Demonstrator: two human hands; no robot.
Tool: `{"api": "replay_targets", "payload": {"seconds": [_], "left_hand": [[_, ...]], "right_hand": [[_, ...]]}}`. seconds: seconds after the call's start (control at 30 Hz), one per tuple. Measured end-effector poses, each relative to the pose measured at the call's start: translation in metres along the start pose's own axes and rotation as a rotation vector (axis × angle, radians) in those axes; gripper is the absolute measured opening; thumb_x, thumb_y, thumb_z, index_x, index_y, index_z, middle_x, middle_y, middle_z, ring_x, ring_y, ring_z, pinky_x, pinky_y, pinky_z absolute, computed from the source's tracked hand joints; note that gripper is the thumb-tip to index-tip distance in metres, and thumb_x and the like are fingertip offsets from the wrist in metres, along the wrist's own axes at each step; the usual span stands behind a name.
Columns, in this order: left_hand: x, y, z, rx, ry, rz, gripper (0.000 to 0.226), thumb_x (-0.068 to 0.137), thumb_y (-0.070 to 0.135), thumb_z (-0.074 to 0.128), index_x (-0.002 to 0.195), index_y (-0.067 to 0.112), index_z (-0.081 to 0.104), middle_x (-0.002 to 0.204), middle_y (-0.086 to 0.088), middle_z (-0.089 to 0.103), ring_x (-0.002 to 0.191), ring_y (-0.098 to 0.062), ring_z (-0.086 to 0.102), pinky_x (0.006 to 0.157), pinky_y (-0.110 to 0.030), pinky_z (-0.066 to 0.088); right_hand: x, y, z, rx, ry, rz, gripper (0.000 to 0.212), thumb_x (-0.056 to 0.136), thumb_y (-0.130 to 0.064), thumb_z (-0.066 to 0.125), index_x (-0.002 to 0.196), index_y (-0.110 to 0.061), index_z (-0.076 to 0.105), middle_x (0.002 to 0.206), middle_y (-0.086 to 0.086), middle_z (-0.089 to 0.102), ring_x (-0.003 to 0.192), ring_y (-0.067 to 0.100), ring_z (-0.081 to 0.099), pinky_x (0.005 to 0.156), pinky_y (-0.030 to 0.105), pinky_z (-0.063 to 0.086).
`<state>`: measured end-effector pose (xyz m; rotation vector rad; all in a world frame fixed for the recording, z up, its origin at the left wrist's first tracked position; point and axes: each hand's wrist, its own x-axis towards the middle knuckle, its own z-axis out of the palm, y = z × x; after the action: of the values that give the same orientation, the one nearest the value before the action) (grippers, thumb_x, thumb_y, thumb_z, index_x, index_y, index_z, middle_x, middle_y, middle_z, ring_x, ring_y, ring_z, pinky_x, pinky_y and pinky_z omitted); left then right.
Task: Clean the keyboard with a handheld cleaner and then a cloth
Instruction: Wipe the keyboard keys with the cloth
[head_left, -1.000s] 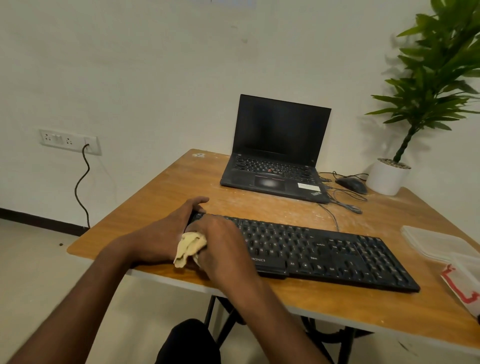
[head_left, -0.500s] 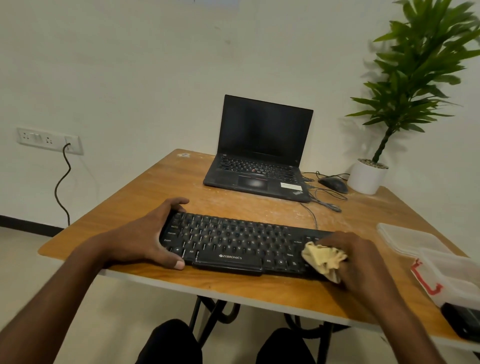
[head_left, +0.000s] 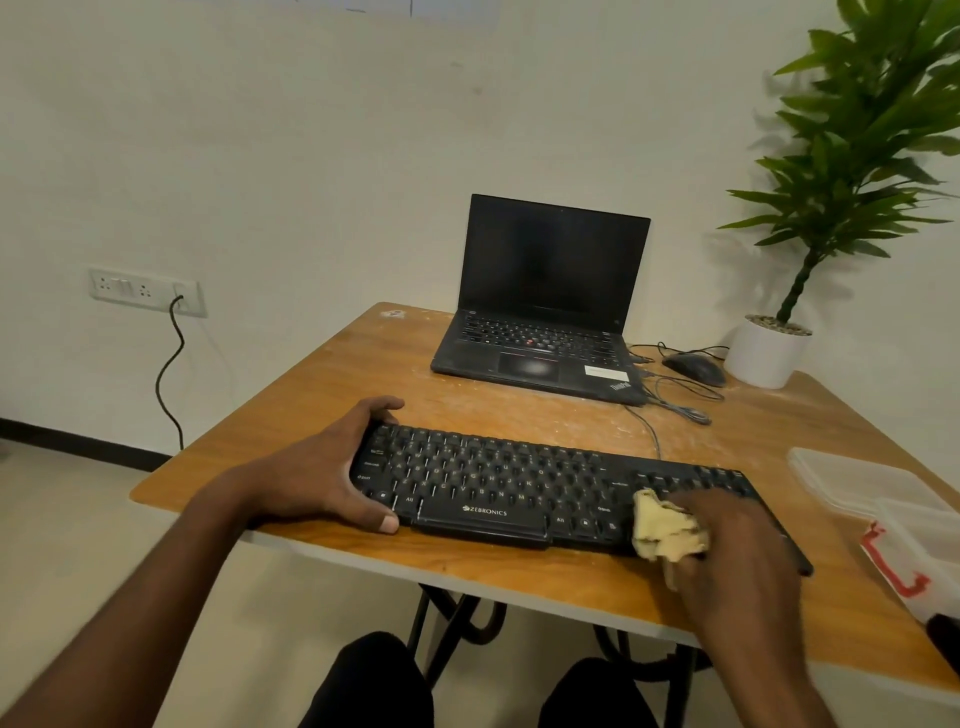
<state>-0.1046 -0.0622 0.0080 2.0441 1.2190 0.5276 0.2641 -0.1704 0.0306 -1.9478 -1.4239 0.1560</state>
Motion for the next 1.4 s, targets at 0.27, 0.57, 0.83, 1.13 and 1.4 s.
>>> {"api": "replay_targets", "payload": {"seconds": [0.27, 0.57, 0.83, 1.13, 1.4], "left_hand": [[0.001, 0.001, 0.002, 0.023, 0.014, 0.015, 0.124, 0.066, 0.044, 0.099, 0.15, 0.061, 0.01, 0.145, 0.026, 0.036, 0.128, -0.001, 0.051, 0.094, -0.013, 0.051], [0.0, -0.002, 0.001, 0.091, 0.056, 0.072, 0.118, 0.07, 0.048, 0.097, 0.152, 0.057, 0.011, 0.15, 0.023, 0.038, 0.129, 0.01, 0.051, 0.106, -0.014, 0.046], [-0.01, 0.009, -0.001, -0.03, 0.033, 0.048, 0.12, 0.066, 0.048, 0.1, 0.15, 0.062, 0.016, 0.154, 0.028, 0.036, 0.132, 0.012, 0.047, 0.108, -0.02, 0.049], [-0.04, 0.101, 0.038, -0.084, 0.745, 0.217, 0.054, 0.085, 0.058, 0.08, 0.132, 0.044, 0.058, 0.122, 0.02, 0.066, 0.113, -0.005, 0.063, 0.088, -0.017, 0.052], [-0.026, 0.184, 0.062, -0.3, 0.713, 0.203, 0.023, 0.086, 0.052, 0.061, 0.107, 0.052, 0.071, 0.085, 0.012, 0.073, 0.083, -0.008, 0.071, 0.062, -0.014, 0.052]], "right_hand": [[-0.048, -0.099, 0.061, 0.058, -0.271, -0.51, 0.056, 0.085, -0.016, 0.074, 0.134, -0.035, 0.057, 0.127, -0.023, 0.049, 0.111, -0.004, 0.034, 0.097, 0.013, 0.033], [-0.04, -0.143, 0.092, 0.281, -0.362, -0.479, 0.043, 0.08, -0.003, 0.074, 0.117, -0.027, 0.073, 0.109, -0.012, 0.07, 0.101, 0.002, 0.059, 0.086, 0.022, 0.053], [-0.031, -0.139, 0.072, 0.931, -0.532, -0.059, 0.034, 0.088, -0.002, 0.067, 0.104, -0.03, 0.076, 0.094, -0.008, 0.077, 0.086, 0.009, 0.072, 0.076, 0.029, 0.059], [-0.018, -0.12, 0.058, 1.398, -0.61, 0.36, 0.03, 0.091, -0.004, 0.067, 0.119, -0.013, 0.068, 0.104, 0.012, 0.076, 0.097, 0.03, 0.073, 0.074, 0.04, 0.057], [-0.013, -0.114, 0.02, 1.668, -0.709, 0.333, 0.052, 0.091, -0.037, 0.065, 0.13, -0.004, 0.061, 0.123, 0.023, 0.067, 0.117, 0.039, 0.064, 0.108, 0.061, 0.042]]}}
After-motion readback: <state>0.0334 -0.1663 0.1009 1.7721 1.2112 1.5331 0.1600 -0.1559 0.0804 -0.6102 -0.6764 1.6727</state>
